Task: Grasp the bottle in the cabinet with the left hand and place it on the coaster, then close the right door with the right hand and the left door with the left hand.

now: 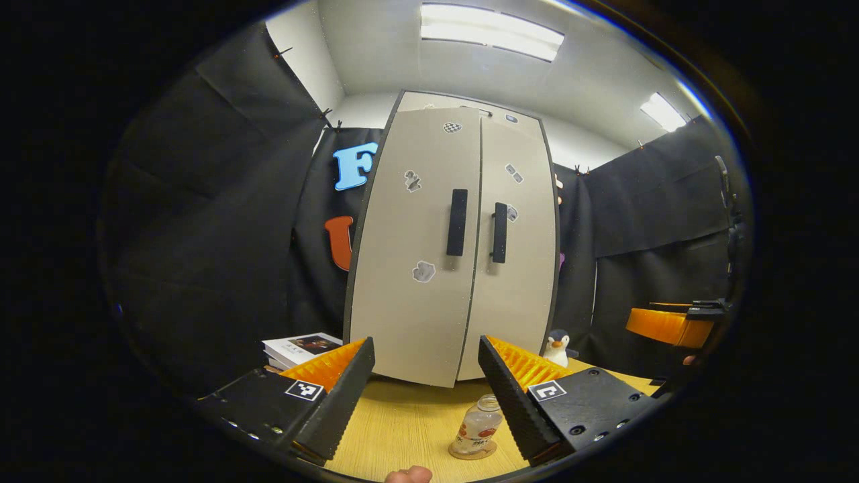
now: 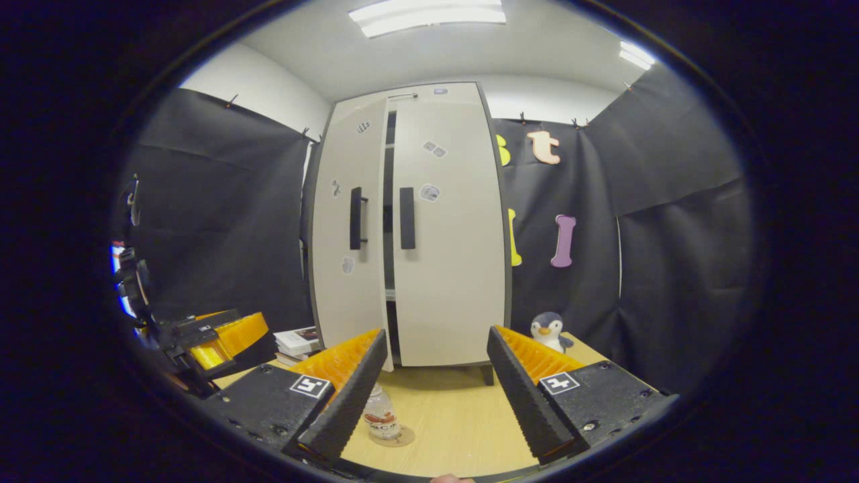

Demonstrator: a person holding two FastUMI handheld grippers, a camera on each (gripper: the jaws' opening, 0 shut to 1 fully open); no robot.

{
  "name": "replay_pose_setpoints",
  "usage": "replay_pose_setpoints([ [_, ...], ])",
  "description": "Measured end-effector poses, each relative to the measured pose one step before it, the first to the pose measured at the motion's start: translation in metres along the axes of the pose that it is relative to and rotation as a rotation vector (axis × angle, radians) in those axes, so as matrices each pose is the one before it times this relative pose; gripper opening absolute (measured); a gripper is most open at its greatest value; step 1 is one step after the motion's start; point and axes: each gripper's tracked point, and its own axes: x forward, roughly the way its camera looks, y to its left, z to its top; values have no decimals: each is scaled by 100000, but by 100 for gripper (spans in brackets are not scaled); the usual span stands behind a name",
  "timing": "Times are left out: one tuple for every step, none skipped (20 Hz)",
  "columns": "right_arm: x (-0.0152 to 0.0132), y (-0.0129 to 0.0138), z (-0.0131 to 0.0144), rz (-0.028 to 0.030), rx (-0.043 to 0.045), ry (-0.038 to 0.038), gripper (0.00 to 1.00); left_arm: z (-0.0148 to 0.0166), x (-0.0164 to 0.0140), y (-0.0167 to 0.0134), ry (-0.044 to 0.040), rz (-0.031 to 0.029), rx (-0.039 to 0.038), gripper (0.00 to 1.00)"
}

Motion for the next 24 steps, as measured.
replay_pose_setpoints([
  [-25,-55,3,-254,290,123,98,-252,-211,-137,576,-719,12,99],
  [-26,-79,77,-139,316,-202,98,12,-63,-129,286,-330,-53,95],
  [-32,-33,45,-131,401,-232,94,-5,-36,-11,-17,-237,1,99],
  [-124,29,-26,-84,431,-239,98,-51,22,-10,18,73,102,99],
  [-21,-8,8,-63,147,-11,98,70,-56,51,311,130,-113,99],
  [-154,-60,-130,-144,-93,169,98,-79,100,55,285,47,-353,99],
  [-62,17,-22,17,-129,85,98,-13,-48,-49,110,-161,-434,95],
  [-93,-34,-80,-174,-123,118,94,72,53,13,257,-171,-224,99],
  [-41,-104,-22,-248,88,185,98,-112,-90,-51,97,-95,-4,99],
  [-6,-52,-170,-65,338,48,98,93,92,-97,38,-166,177,99],
  [42,-42,131,-54,361,-49,98,62,-162,-100,-90,-29,154,99],
  [-85,-54,-21,-105,195,-182,98,37,77,38,-241,4,132,99],
  [41,-7,119,-148,-28,-132,98,-60,-130,109,-252,84,294,99],
  [-111,-19,-124,-94,-178,40,98,-45,-48,-39,65,-18,243,99],
  [14,72,78,119,-80,-211,98,51,79,1,127,-17,-34,95],
  [-58,41,28,113,-18,-266,98,60,26,6,23,42,-155,99],
  [2,21,124,203,44,-297,98,-57,-70,31,57,150,-27,95],
  [20,38,-44,126,105,-79,98,107,-86,38,-71,258,89,95],
  [106,33,20,159,186,28,98,70,-189,68,-248,122,69,91],
  [-17,125,14,310,207,-130,98,107,5,-84,-141,-73,81,99],
  [46,53,55,208,74,-125,98,-50,-52,8,8,106,63,99],
  [-21,37,-51,204,-152,4,98,41,97,-28,96,76,93,99],
  [49,6,29,200,-358,33,98,-40,-36,-92,150,-21,31,99],
  [-25,-127,-59,-267,-409,96,98,-186,131,28,239,107,11,99],
])
